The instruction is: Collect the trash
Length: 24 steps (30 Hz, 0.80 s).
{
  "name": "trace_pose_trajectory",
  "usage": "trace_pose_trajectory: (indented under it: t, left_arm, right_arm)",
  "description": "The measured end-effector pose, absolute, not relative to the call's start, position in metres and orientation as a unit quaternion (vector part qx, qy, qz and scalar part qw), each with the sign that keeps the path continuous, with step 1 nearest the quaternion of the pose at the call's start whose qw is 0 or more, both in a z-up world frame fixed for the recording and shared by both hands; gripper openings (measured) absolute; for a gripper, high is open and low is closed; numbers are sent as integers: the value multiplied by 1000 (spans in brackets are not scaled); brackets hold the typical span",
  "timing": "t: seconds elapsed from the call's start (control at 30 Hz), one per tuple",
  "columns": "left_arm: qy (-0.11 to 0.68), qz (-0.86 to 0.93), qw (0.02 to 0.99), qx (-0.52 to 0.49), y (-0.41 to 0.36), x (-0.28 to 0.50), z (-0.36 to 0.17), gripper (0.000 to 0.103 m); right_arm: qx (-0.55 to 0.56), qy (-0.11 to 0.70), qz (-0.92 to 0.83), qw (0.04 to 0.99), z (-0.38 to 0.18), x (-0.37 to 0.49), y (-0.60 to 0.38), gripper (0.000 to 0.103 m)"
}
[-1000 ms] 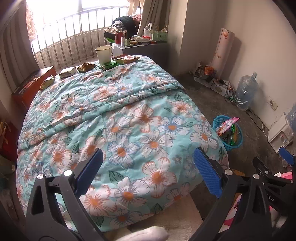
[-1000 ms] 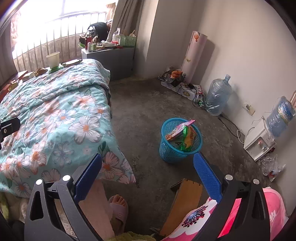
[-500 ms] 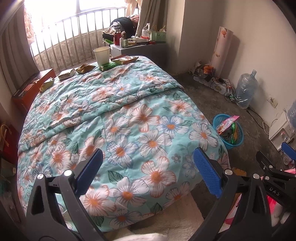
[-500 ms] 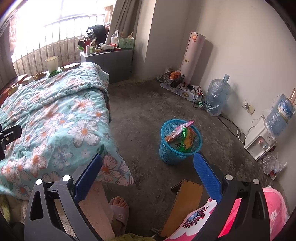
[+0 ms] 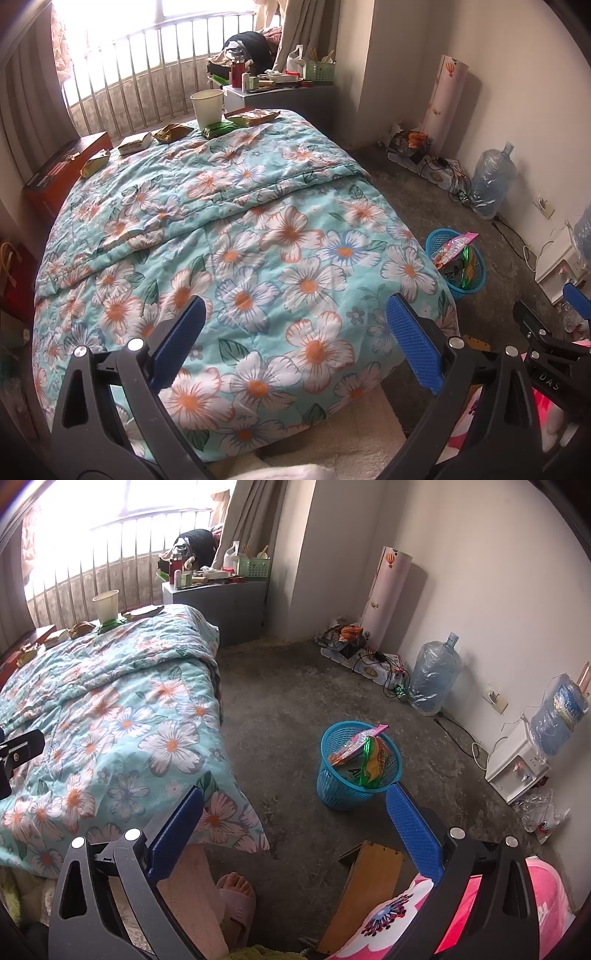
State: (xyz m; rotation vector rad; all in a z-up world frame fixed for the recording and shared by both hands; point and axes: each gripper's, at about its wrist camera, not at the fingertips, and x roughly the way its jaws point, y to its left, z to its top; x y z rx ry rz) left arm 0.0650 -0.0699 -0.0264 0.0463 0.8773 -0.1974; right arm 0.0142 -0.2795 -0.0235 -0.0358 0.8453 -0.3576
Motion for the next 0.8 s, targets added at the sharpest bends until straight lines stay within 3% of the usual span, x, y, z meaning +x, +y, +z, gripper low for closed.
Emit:
trace_pose_trajectory:
  t: [0.8]
  left_arm:
    - [425, -95, 900, 21, -70, 62, -25, 94]
  right_arm:
    - [-15, 402, -176, 898, -20, 10, -282, 96]
